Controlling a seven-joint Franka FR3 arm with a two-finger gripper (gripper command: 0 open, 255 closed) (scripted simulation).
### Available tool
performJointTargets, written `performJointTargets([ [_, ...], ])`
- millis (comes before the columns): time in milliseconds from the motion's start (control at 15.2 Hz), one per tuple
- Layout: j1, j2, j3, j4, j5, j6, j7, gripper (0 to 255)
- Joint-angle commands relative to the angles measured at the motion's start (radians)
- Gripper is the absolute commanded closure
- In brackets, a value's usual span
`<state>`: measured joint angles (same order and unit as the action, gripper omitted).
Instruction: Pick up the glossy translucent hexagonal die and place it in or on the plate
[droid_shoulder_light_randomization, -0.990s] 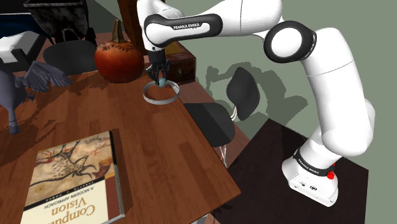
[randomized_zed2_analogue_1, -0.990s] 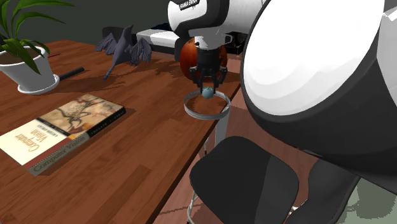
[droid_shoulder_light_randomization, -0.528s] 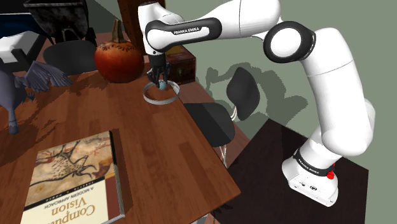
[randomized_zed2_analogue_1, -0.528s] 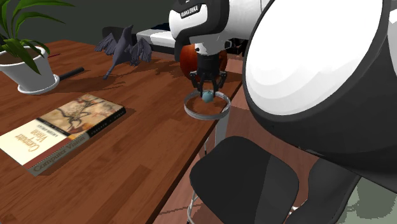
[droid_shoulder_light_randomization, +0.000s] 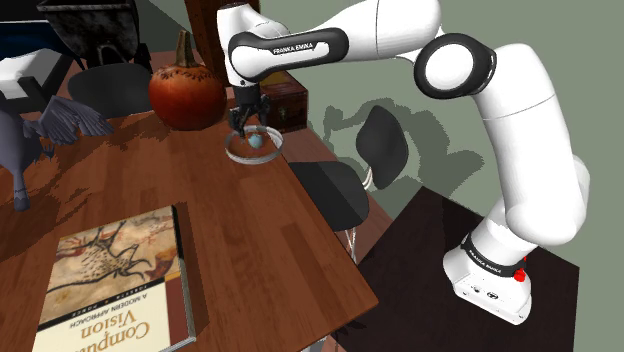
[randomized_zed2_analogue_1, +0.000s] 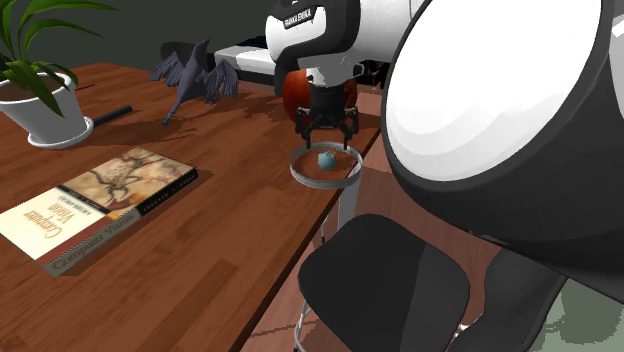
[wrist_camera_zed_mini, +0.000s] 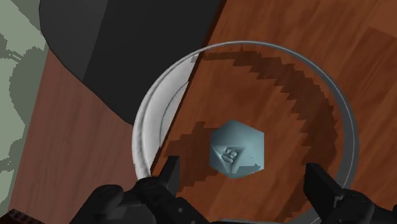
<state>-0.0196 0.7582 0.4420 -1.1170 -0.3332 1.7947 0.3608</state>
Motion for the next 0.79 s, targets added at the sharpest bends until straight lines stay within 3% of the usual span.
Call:
performJointTargets([
  [0,0.000,0.000,0.000,0.000,0.000,0.000,0.000,0],
  [264,0.028,0.003,0.002,0.138,0.005,-0.129,-0.016,0],
  [726,0.028,0.003,0.002,0.138,0.005,-0.129,-0.016,0],
])
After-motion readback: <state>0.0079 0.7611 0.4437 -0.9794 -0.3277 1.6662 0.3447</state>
